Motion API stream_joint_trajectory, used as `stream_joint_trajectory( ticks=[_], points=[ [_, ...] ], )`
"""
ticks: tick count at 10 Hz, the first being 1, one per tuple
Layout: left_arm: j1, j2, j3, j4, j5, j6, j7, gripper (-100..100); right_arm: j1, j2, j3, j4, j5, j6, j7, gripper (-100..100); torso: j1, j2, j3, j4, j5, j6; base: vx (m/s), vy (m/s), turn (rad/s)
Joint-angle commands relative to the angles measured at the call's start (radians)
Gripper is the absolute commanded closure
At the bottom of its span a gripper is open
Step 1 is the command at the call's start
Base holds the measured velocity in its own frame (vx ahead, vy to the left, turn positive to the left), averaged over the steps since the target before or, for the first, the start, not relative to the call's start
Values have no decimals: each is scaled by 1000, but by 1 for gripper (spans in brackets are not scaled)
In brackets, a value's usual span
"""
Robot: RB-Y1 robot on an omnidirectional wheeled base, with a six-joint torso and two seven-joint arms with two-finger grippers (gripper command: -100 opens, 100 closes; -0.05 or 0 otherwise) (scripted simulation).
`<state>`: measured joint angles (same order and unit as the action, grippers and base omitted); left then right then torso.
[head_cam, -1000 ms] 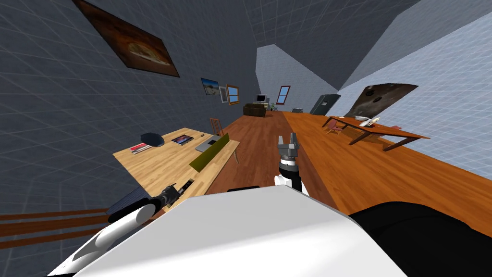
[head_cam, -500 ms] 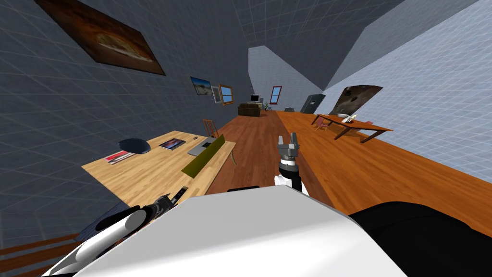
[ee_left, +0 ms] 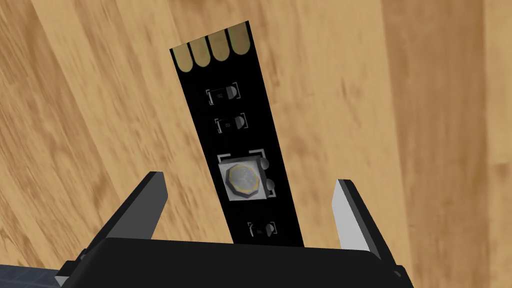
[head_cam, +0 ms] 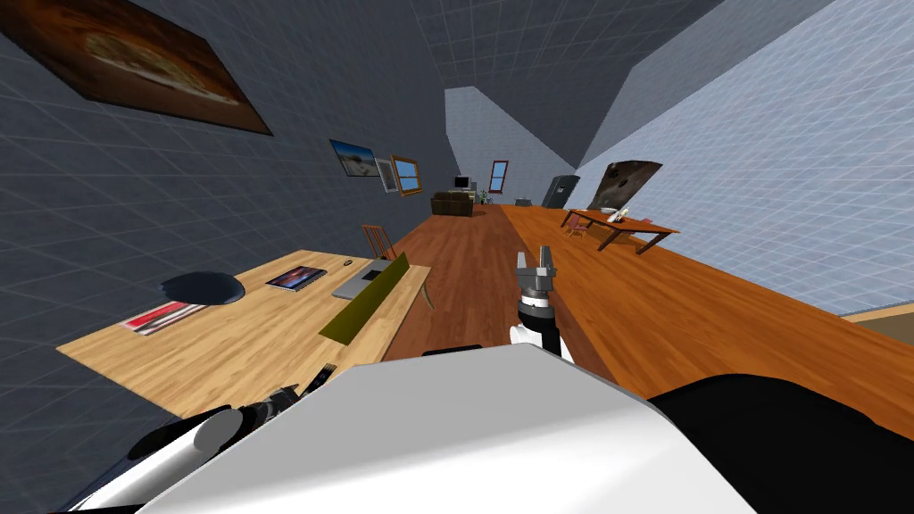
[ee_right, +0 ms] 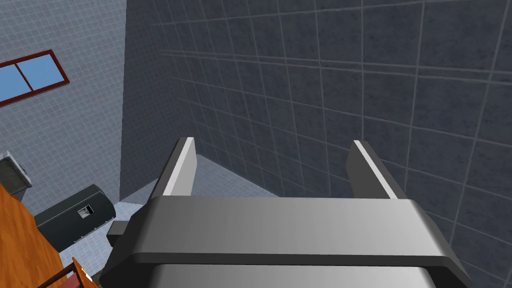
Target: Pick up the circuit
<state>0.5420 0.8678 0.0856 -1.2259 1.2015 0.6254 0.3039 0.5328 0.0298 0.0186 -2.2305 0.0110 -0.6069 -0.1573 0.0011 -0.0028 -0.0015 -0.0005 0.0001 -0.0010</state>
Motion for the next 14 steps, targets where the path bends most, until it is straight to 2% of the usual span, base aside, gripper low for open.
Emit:
stream_joint_trajectory(
  ticks=[1, 2, 5, 9, 11, 12, 13, 14],
  points=[
    [-12, 14, -7, 42, 37, 28, -6, -100, 0, 0, 0, 0, 0, 0, 0, 0, 0, 0, 0, 0, 0, 0, 30, 23, -81],
    [-12, 14, -7, 42, 37, 28, -6, -100, 0, 0, 0, 0, 0, 0, 0, 0, 0, 0, 0, 0, 0, -1, 9, 11, 13],
    [10, 56, -34, 132, 135, 108, 12, -100, 0, 0, 0, 0, 0, 0, 0, 0, 0, 0, 0, 0, 0, 0, 30, 18, -233],
    [37, 84, -74, 228, 230, 189, 32, -100, 0, 0, 0, 0, 0, 0, 0, 0, 1, 0, 0, 0, 0, 0, 42, 36, -191],
    [41, 84, -67, 223, 232, 187, 19, -100, 0, 0, 0, 0, 0, 0, 0, 0, 0, 0, 0, 0, 0, -1, 19, 20, -30],
    [42, 84, -68, 222, 231, 187, 24, 0, 0, 0, 0, 0, 0, 0, 0, 0, -1, 1, 0, 0, 0, -1, 0, 0, 0],
    [27, 55, -71, 239, 208, 174, 18, -100, 0, 0, 0, 0, 0, 0, 0, 0, -2, 2, 1, 0, 0, -1, 6, 27, 1],
    [19, 40, -72, 248, 196, 167, 16, -100, 0, 0, 0, 0, 0, 0, 0, 0, 0, 2, 1, 0, 0, -1, 10, 44, -2]
  ],
)
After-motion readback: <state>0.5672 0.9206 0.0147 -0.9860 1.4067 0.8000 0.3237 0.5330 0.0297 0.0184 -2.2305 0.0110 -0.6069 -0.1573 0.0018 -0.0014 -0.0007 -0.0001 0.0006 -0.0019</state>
